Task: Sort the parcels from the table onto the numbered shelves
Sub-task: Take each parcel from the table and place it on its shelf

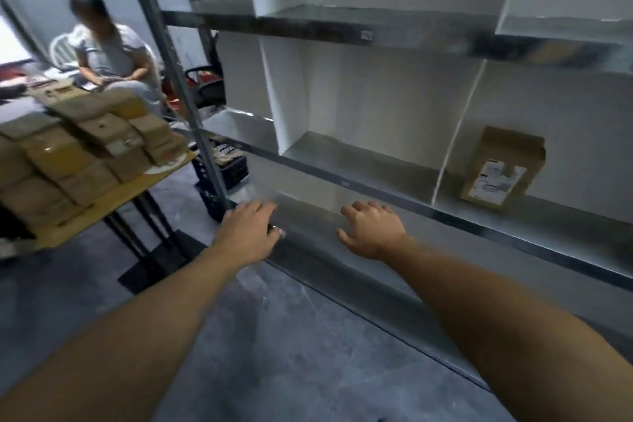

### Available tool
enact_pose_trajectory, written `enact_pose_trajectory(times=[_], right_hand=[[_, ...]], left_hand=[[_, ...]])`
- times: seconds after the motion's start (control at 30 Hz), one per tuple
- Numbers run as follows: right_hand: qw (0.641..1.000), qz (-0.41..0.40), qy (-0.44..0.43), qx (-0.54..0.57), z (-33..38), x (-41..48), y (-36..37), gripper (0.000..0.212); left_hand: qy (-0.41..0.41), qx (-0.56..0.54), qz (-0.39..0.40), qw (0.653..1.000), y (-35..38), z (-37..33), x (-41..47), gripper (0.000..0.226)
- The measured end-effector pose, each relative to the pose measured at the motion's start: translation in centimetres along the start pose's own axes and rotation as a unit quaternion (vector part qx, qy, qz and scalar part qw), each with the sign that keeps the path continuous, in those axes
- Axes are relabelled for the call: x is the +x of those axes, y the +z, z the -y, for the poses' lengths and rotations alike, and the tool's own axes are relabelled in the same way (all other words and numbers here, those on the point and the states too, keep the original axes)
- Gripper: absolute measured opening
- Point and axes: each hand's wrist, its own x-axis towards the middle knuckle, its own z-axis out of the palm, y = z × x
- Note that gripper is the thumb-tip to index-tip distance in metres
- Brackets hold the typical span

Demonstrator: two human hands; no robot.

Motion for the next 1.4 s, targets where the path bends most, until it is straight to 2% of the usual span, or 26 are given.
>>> enact_pose_trajectory(times=[0.33, 0.6, 0.9, 1.2, 1.4], right_hand=[[0.985, 0.042, -0.166, -0.023, 16.3, 9.8, -0.5, 0.052], [0.957, 0.050, -0.282, -0.046, 25.4, 20.5, 0.1, 0.051], [0.929, 0.051, -0.356, -0.084, 31.7, 34.0, -1.1, 0.057], [0.896, 0.072, -0.423, -0.118, 40.4, 41.5, 1.5, 0.050], [0.899, 0.064, -0.420, -0.108, 48.3, 48.1, 3.0, 0.052]], left_hand=[[-0.221, 0.023, -0.002, 0.975, -1.8, 16.0, -7.4, 0.046], [-0.310, 0.025, -0.040, 0.949, -2.2, 24.9, -6.5, 0.049], [-0.376, 0.022, -0.073, 0.923, -2.6, 33.3, 0.2, 0.051], [-0.416, 0.015, -0.052, 0.908, -0.9, 42.5, 2.5, 0.050], [-0.413, 0.019, -0.044, 0.909, -0.2, 52.3, 5.2, 0.047]])
